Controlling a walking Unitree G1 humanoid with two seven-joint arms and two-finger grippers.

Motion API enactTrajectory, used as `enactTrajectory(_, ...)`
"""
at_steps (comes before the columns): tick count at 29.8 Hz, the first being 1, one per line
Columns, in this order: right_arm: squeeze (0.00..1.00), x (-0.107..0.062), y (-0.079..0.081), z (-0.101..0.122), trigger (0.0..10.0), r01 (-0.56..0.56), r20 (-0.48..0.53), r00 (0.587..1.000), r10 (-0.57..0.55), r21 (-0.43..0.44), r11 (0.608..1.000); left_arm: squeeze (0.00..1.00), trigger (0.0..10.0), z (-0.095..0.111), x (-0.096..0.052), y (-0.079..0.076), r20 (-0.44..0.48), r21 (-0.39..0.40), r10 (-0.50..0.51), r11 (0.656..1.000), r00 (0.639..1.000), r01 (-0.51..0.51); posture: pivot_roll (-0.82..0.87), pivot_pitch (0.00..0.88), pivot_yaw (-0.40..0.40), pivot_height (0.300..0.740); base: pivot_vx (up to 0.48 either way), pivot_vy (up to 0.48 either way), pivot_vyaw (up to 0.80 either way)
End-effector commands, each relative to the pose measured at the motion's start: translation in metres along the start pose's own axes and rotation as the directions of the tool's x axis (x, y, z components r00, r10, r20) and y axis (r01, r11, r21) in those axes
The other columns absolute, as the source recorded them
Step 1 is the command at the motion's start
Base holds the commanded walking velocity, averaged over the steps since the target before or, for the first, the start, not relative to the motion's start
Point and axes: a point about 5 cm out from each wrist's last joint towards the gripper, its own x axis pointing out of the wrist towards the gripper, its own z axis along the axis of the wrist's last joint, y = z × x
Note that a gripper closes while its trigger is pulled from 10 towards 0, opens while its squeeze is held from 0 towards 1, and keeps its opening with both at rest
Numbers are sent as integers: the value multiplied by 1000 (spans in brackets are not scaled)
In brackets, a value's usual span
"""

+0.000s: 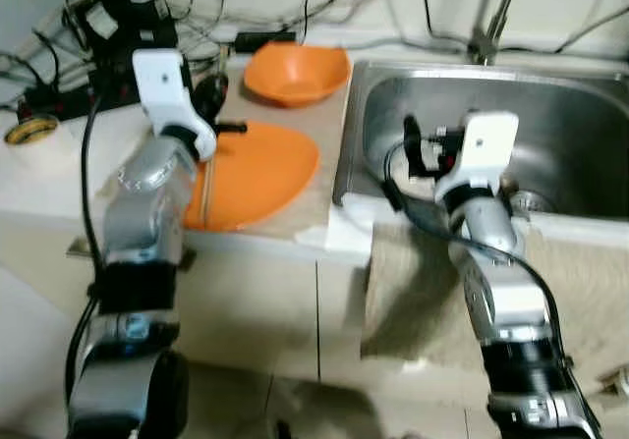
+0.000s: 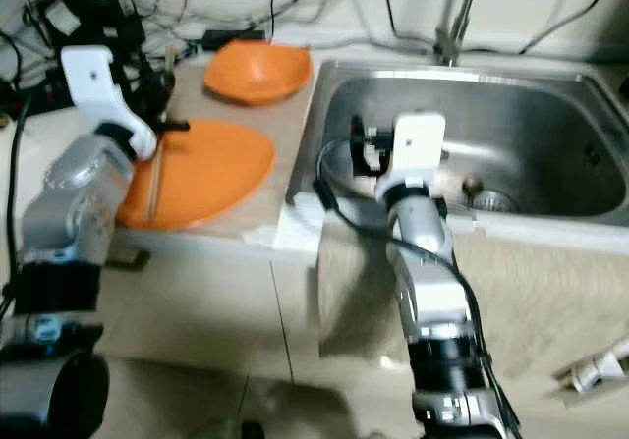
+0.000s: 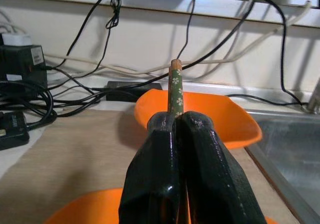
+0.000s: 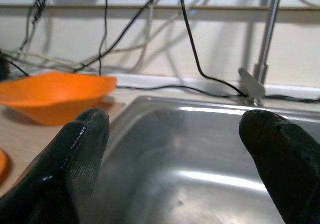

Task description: Kitchen organization

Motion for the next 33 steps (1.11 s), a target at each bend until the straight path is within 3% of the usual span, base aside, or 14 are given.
enactTrajectory(1,0,-7,-3,5,10000,21,16,1000,-20,-11,1000,0,0,-6,-17,5,-40,3,7,1000,999,-7,-13,0,53,732,0,0,0)
enactTrajectory(2,0,-7,-3,5,10000,21,16,1000,-20,-11,1000,0,0,-6,-17,5,-40,3,7,1000,999,-7,-13,0,53,732,0,0,0)
enactTrajectory(8,0,-20,-2,5,10000,41,9,999,-41,-14,999,0,0,-12,-54,5,-54,-2,47,999,997,-47,0,0,48,732,0,0,0)
enactTrajectory(11,0,-25,1,11,10000,41,27,999,-40,-23,999,0,0,-28,-77,5,-102,14,57,998,993,-56,-3,0,46,732,0,0,0)
enactTrajectory(14,0,-29,3,11,10000,43,28,999,-43,-19,999,0,0,-41,-92,5,-152,-21,85,996,985,-89,-1,0,36,732,0,0,0)
enactTrajectory(22,0,-29,5,5,10000,37,-9,999,-37,-15,999,0,0,-22,-72,-5,-86,-30,75,996,993,-78,1,0,27,732,0,0,0)
enactTrajectory(33,0,-34,7,0,10000,37,-25,999,-38,-24,999,0,0,-27,-78,-4,-107,-27,81,996,991,-85,-2,0,33,732,0,0,0)
